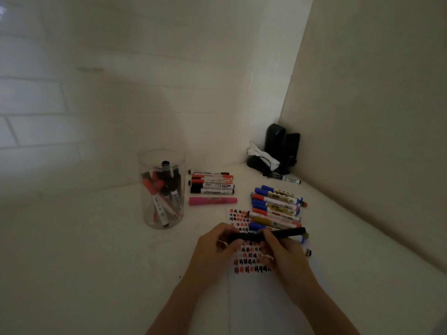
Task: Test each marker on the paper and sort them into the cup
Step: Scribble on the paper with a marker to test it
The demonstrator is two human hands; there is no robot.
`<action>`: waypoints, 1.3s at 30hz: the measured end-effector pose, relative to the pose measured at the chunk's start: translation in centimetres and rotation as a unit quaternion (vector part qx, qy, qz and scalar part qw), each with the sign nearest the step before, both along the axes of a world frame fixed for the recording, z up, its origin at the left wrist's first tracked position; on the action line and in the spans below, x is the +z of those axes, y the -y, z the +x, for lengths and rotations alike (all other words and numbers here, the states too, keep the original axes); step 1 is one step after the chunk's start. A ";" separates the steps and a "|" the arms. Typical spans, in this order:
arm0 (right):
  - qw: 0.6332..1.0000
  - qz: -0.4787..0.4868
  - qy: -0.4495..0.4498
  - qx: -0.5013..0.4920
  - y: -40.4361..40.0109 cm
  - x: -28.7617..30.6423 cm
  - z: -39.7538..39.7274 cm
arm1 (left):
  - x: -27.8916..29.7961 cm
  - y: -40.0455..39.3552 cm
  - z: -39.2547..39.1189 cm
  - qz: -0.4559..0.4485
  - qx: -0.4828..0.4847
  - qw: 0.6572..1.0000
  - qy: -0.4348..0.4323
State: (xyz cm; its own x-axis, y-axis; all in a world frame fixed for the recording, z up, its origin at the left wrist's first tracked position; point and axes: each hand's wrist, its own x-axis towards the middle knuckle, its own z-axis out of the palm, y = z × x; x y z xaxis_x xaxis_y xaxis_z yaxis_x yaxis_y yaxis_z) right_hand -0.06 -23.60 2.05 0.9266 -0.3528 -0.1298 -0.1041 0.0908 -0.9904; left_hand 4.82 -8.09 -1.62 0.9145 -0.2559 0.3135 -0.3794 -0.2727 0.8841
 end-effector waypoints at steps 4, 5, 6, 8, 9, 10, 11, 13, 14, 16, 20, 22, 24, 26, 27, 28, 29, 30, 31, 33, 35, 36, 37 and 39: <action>1.000 0.005 -0.003 0.021 -0.5 0.1 0.0 | -0.1 0.0 0.1 -0.004 -0.013 1.000 0.001; 1.000 0.004 -0.001 0.026 -0.6 0.1 0.0 | -0.1 0.0 0.1 -0.003 -0.015 1.000 0.001; 1.000 0.001 0.001 0.026 -0.8 0.0 0.2 | -0.1 0.0 0.1 -0.008 -0.015 1.000 0.000; 1.000 -0.024 0.005 0.012 -1.0 -0.1 0.5 | -0.1 0.0 0.2 -0.028 -0.009 1.000 -0.010; 0.999 -0.039 0.008 0.005 -1.1 -0.2 0.6 | -0.1 0.0 0.2 -0.040 -0.006 0.999 -0.018; 0.999 -0.053 0.011 0.001 -1.3 -0.2 0.7 | -0.2 -0.1 0.3 -0.053 -0.006 0.998 -0.025; 0.998 -0.064 0.014 0.000 -1.4 -0.2 0.8 | -0.2 -0.1 0.3 -0.067 -0.008 0.997 -0.031; 0.997 -0.071 0.020 0.003 -1.9 -0.3 1.0 | -0.3 -0.2 0.3 -0.089 -0.009 0.995 -0.035; 0.997 -0.070 0.022 0.003 -2.0 -0.4 1.0 | -0.4 -0.2 0.3 -0.095 -0.005 0.995 -0.034; 0.997 -0.069 0.022 -0.008 -2.4 -0.4 1.1 | -0.4 -0.2 0.3 -0.098 0.004 0.995 -0.027; 0.999 -0.030 0.013 -0.002 -2.5 -0.3 1.2 | -0.3 -0.2 0.2 -0.104 0.007 0.994 -0.016; 1.000 -0.003 0.007 0.004 -2.5 -0.3 1.1 | -0.3 -0.2 0.0 -0.104 0.004 0.995 -0.009; 1.000 0.001 0.003 -0.003 -2.6 -0.4 1.1 | -0.3 -0.2 -0.1 -0.099 0.000 0.995 -0.001; 1.000 -0.020 0.004 -0.013 -2.7 -0.4 1.0 | -0.2 -0.2 0.0 -0.096 0.005 0.995 0.005; 0.999 -0.031 0.000 -0.014 -2.8 -0.4 0.9 | -0.2 -0.3 0.0 -0.096 0.007 0.995 0.004; 0.999 -0.034 0.000 -0.010 -2.8 -0.3 0.8 | -0.1 -0.3 0.0 -0.096 0.006 0.995 0.002; 1.000 -0.029 0.002 0.002 -2.7 -0.1 0.6 | 0.0 -0.3 -0.1 -0.097 0.000 0.995 -0.001; 1.000 -0.022 0.002 0.016 -2.4 0.3 0.3 | 0.2 -0.4 -0.1 -0.102 -0.008 0.995 -0.006; 1.000 -0.010 -0.002 0.026 -2.1 1.0 0.0 | 0.3 -0.4 -0.2 -0.107 -0.016 0.994 -0.014; 0.999 0.028 0.004 0.030 -0.4 2.3 -0.5 | 0.5 -0.6 -0.2 -0.117 -0.016 0.993 -0.027; 0.999 -0.010 0.050 0.018 1.8 3.6 -1.0 | 0.8 -0.7 -0.3 -0.119 -0.002 0.992 -0.040; 0.991 -0.107 0.073 0.019 2.9 3.8 -1.2 | 0.8 -0.6 -0.3 -0.117 0.004 0.992 -0.048; 0.968 -0.232 0.086 0.031 3.9 3.9 -1.3 | 0.9 -0.5 -0.4 -0.114 0.008 0.992 -0.055; 0.879 -0.458 0.103 0.087 4.7 3.6 -1.2 | 1.0 -0.3 -0.5 -0.099 0.010 0.993 -0.057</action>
